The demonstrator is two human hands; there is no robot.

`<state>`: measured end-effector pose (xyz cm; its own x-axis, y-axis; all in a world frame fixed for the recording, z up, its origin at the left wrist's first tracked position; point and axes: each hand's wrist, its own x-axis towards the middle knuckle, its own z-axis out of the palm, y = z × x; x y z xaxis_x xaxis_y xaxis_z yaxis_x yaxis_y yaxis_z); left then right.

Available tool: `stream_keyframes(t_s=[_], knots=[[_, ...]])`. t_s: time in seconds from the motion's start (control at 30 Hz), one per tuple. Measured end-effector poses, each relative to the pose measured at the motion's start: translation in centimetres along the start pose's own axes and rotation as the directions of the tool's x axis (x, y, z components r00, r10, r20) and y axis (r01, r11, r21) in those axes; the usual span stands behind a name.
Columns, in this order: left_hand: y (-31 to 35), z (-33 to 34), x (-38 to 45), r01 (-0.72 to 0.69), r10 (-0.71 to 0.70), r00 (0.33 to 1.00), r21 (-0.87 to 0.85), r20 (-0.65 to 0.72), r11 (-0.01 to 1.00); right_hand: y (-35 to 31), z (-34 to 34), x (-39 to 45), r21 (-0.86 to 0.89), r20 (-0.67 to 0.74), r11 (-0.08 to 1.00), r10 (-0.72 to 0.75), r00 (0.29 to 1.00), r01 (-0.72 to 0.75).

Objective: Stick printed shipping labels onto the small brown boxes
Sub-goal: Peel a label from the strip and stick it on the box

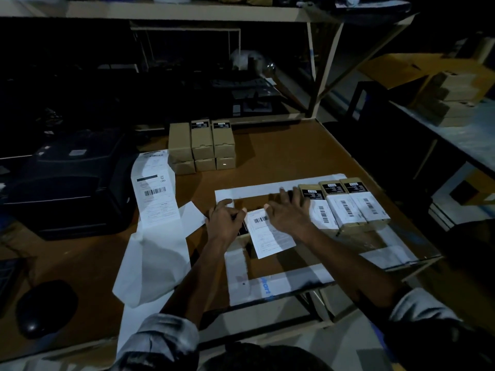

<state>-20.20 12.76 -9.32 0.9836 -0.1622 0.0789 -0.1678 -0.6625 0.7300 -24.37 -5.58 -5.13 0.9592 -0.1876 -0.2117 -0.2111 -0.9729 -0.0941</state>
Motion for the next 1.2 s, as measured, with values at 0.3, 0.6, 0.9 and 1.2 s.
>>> stream_keyframes(t_s=[0.3, 0.6, 0.9, 1.2], knots=[[0.1, -1.0, -0.1, -0.181, 0.176, 0.983, 0.211, 0.041, 0.961, 0.1, 0.9, -2.3, 0.181, -0.122, 0.983, -0.002, 0.993, 0.024], [0.4, -1.6, -0.9, -0.521, 0.478, 0.833, 0.103, 0.28, 0.847, 2.4, 2.6, -3.9, 0.392, -0.232, 0.862, -0.247, 0.941, 0.322], [0.5, -2.0, -1.6, -0.467, 0.424, 0.838, 0.051, 0.343, 0.883, 3.3, 0.0, -3.5, 0.411, -0.034, 0.845, -0.36, 0.932, 0.341], [0.6, -2.2, -1.6, -0.535, 0.466, 0.803, 0.105, 0.373, 0.838, 3.6, -0.1, -2.5, 0.37, 0.056, 0.877, -0.351, 0.935, 0.307]])
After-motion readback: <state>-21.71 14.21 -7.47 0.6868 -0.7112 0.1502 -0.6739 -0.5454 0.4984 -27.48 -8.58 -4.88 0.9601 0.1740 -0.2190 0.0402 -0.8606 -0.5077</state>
